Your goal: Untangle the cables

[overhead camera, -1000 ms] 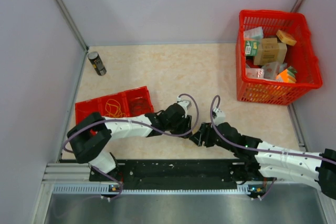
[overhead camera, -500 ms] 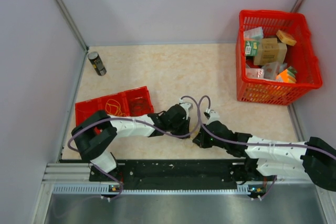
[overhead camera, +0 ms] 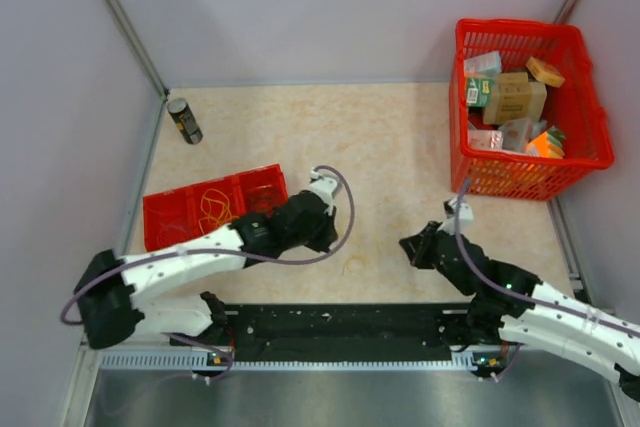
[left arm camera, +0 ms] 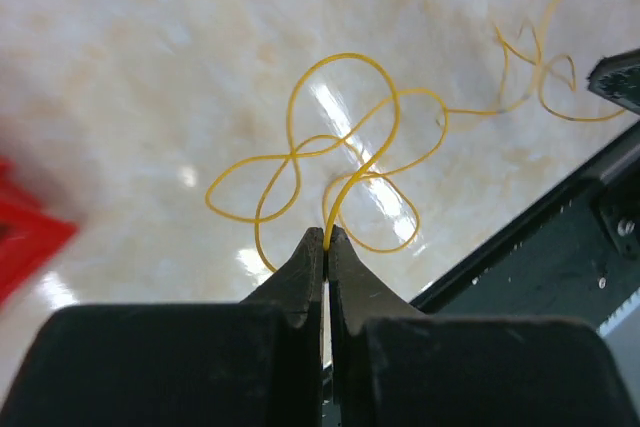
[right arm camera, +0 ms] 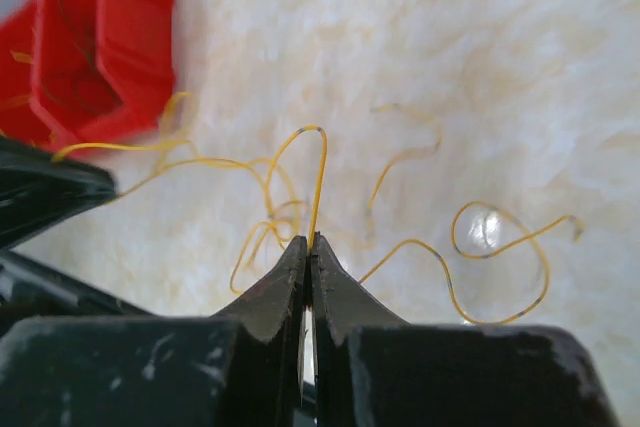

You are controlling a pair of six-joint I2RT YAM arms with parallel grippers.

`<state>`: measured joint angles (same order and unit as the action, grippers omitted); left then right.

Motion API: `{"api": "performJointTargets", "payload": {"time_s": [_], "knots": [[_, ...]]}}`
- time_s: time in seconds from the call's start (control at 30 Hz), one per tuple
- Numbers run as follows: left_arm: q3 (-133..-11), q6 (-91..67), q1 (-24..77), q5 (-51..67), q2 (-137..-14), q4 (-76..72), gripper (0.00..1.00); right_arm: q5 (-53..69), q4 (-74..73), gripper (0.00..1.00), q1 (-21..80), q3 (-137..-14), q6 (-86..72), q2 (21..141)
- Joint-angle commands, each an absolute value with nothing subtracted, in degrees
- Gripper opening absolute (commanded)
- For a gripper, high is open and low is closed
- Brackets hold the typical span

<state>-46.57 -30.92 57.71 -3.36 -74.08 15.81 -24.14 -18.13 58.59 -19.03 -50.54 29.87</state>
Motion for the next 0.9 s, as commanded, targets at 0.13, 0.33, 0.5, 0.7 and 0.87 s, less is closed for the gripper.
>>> {"api": "performJointTargets", "payload": {"time_s": [0.13,0.33,0.5,0.7,0.87], "knots": [[-56.86,-21.19,56.78,-35.39,-41.7,31.81,0.0,-50.69,-42.88,0.0,58.1,-36.46,-47.38,8.28],[-60.38,-14.69,56.78,-43.85,-22.44,29.19,0.0,-60.1,-44.82,0.0,58.1,-46.39,-40.27,-5.78],[-62.31,-11.08,56.78,-48.24,-16.44,29.17,0.0,-62.49,-47.28,0.0,58.18,-52.29,-35.34,-3.86],[-64.78,-10.55,56.78,-51.76,-16.87,32.87,0.0,-62.49,-48.95,0.0,58.36,-52.29,-35.59,-5.45],[-63.72,-12.04,56.86,-47.12,-18.71,32.34,0.0,-61.26,-49.22,0.0,58.62,-51.07,-38.23,-4.4]]}}
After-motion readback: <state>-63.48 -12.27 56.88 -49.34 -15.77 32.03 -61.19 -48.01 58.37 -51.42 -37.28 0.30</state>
